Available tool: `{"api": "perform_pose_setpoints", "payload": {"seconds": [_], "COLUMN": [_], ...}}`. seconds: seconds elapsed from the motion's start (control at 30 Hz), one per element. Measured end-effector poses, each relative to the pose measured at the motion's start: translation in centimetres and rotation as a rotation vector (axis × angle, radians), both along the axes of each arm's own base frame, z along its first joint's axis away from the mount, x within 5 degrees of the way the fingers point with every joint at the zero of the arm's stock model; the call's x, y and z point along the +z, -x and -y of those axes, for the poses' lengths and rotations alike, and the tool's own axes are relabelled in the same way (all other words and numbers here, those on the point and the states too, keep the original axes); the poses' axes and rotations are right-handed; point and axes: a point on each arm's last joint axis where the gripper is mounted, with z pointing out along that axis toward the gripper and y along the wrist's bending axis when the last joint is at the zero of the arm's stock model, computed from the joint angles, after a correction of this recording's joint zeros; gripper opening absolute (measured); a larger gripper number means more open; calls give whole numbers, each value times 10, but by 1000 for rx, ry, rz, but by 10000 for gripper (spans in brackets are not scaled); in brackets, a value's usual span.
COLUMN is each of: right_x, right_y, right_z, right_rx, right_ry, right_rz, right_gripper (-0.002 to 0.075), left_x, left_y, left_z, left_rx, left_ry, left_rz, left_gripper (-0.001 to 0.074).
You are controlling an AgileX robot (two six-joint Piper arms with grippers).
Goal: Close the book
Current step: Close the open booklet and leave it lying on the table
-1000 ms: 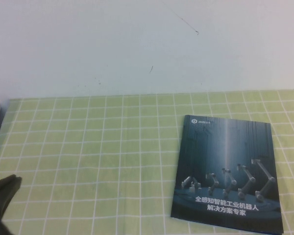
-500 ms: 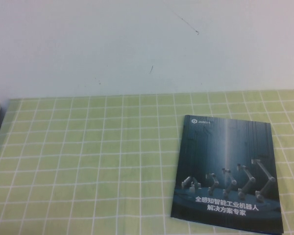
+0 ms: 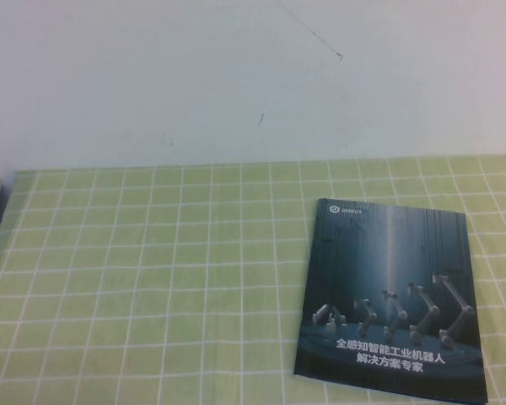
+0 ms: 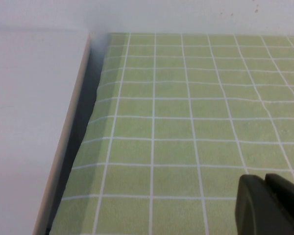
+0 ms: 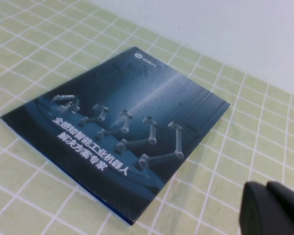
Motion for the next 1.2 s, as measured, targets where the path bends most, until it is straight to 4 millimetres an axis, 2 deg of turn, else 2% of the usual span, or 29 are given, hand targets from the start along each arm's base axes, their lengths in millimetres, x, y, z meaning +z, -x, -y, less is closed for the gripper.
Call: {"api": "perform_pose_setpoints", "payload": {"seconds": [1.2], "right_x": [0], "right_y": [0], "right_z": [0], "right_rx": [0], "right_ry": [0], "right_rz": [-1], "right_gripper": [-1], "left_x": [0], "left_y": [0], "left_z": [3], "left_rx": [-53], "left_ry": [-35], "left_rz": [0], "left_gripper": [-3]}}
